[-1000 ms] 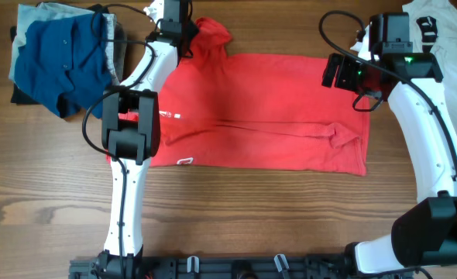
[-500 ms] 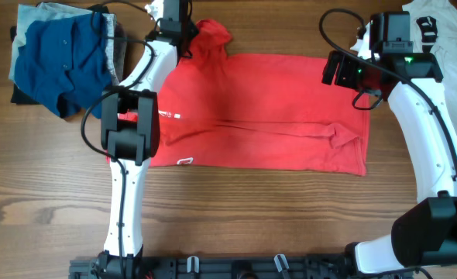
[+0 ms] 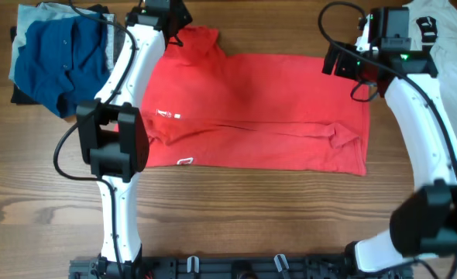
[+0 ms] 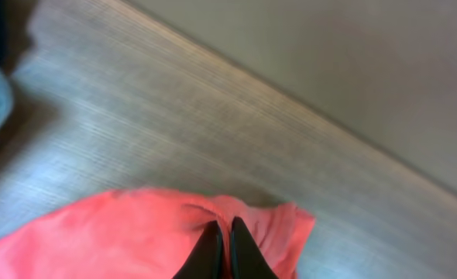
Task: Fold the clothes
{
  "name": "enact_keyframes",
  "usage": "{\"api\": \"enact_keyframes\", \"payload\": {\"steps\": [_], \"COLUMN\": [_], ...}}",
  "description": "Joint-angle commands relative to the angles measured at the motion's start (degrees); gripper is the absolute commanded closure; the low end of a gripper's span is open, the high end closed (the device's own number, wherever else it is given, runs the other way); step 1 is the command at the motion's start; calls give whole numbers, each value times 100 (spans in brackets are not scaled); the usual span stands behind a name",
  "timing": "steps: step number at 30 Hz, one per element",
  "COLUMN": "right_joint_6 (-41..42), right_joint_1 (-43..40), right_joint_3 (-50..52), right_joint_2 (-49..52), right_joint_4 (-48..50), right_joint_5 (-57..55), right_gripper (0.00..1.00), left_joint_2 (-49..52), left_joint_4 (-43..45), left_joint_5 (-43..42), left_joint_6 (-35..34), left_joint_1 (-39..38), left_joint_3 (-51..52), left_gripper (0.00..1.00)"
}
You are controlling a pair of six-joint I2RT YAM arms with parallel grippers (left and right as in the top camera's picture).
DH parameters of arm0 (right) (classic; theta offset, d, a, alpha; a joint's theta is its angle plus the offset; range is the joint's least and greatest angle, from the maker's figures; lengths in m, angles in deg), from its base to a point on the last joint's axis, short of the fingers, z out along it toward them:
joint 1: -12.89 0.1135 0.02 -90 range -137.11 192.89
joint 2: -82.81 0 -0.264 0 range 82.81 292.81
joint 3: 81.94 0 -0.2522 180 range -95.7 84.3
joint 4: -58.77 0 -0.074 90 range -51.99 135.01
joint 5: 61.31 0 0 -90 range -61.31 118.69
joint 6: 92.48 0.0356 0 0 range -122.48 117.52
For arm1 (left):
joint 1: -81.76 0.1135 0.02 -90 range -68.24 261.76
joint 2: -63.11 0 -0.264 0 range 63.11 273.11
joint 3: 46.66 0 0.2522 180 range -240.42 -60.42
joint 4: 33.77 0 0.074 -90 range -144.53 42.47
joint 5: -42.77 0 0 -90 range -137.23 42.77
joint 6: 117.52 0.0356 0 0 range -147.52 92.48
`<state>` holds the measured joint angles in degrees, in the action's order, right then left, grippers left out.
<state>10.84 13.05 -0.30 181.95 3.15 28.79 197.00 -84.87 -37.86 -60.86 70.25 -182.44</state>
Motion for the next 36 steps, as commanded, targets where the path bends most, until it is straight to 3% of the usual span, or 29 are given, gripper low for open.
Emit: {"api": "enact_keyframes", "payload": {"steps": [1,7,19,36], "right_joint_6": [-116,-361,-890,-824], "right_joint_1": [-229,-599,-785,-785], "right_joint_3": [-79,-81,-81,-81], "right_joint_2": [800,1641,2516,2990], "right_joint_4": [549,1526,2896,3550], "right_joint_5": [-114,-111,173,376], "right_gripper": [0,1,13,35], "left_joint_2": [-348,-437,-437,-437], "left_joint_4": [-398,-828,-879,-907], "left_joint_5": [426,420,332,332], "left_joint_6": [168,166,162,164], "left_joint_1": [52,402,675,675], "left_joint_3": [-96,-96,-96,-96], "left_gripper": [96,96,96,96]}}
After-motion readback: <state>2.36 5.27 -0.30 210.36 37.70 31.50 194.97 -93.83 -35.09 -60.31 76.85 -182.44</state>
